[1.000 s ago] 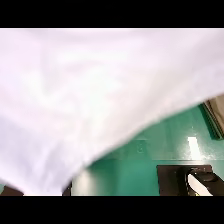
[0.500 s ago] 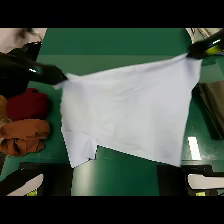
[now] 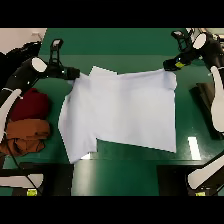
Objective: Fold the shirts.
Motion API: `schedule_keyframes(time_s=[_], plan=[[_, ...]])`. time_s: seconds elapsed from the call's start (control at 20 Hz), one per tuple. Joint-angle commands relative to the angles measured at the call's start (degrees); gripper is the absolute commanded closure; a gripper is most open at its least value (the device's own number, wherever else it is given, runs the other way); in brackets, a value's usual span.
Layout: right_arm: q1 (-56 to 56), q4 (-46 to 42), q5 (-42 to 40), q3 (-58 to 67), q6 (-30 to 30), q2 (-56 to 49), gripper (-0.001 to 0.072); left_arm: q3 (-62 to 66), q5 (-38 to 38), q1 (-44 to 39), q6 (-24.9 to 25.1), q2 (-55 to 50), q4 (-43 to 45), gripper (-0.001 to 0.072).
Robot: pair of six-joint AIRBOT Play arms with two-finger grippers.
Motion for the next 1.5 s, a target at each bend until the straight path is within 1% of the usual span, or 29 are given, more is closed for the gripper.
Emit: schedule_keyframes(time_s=[0.0,0.05,0.1,0.2,0.3,0.35,0.4,0.45,0.5,0.55,0.65,0.7,0.75,0.8,1.05,1.25,1.45], plan=[[-0.02,-0.09,-3.52,2.89,1.01,-1.81,0.0540,2.71,5.20,0.04,0.22,-2.25,0.28,0.0572],[-0.09,-0.07,-3.87,2.27,1.03,-1.42,0.0326,2.97,4.37,0.04,0.13,-2.05,0.35,0.0330],[-0.11,-0.11,-3.45,1.51,1.01,-0.57,0.0300,3.19,2.95,0.07,0.07,-1.51,0.44,0.0205],[-0.11,-0.11,-1.46,-0.48,1.01,2.32,0.0306,5.46,-3.58,1.49,0.00,-0.20,0.87,0.0209],[-0.28,-0.07,0.92,-4.00,0.90,6.84,0.0310,7.76,-12.81,5.27,0.07,2.38,0.96,0.0209],[-0.61,0.81,2.58,-6.62,0.76,9.53,0.0361,8.00,-17.51,7.91,0.04,4.37,0.96,0.0209],[-0.76,3.23,4.28,-9.22,-0.07,11.98,0.0378,7.98,-22.93,10.64,0.04,6.03,1.20,0.0209],[-1.38,6.21,5.79,-12.13,-0.87,14.40,0.0378,7.52,-29.00,13.64,0.04,7.67,1.49,0.0209],[-1.55,9.94,6.86,-15.65,-1.75,17.03,0.0378,6.32,-33.46,16.22,0.09,8.96,1.81,0.0209],[-2.12,12.72,7.21,-18.97,-2.64,19.37,0.0378,4.09,-36.92,18.80,0.13,10.34,1.81,0.0209],[-2.12,16.57,6.93,-25.81,-3.78,23.93,0.0376,-1.73,-40.09,22.75,0.11,12.09,1.79,0.0208],[-2.12,16.44,6.93,-28.37,-3.78,25.75,0.0351,-4.87,-40.96,24.06,0.13,12.41,1.81,0.0209],[-2.12,16.50,6.97,-30.75,-3.76,27.45,0.0256,-8.13,-41.77,24.98,0.20,12.48,1.81,0.0208],[-2.12,16.50,7.02,-32.81,-3.76,28.92,0.0201,-11.13,-41.88,25.42,0.72,12.48,1.88,0.0208],[-2.12,16.46,7.02,-39.76,-3.72,34.82,0.0202,-22.12,-35.52,25.46,0.68,12.48,1.81,0.0209],[-2.12,16.46,6.38,-40.24,-3.50,36.98,0.0202,-27.91,-33.09,24.92,0.72,12.48,1.97,0.0208],[-2.12,16.48,6.14,-39.89,-2.43,36.96,0.0203,-30.86,-28.02,21.53,0.68,12.48,1.99,0.0209]])
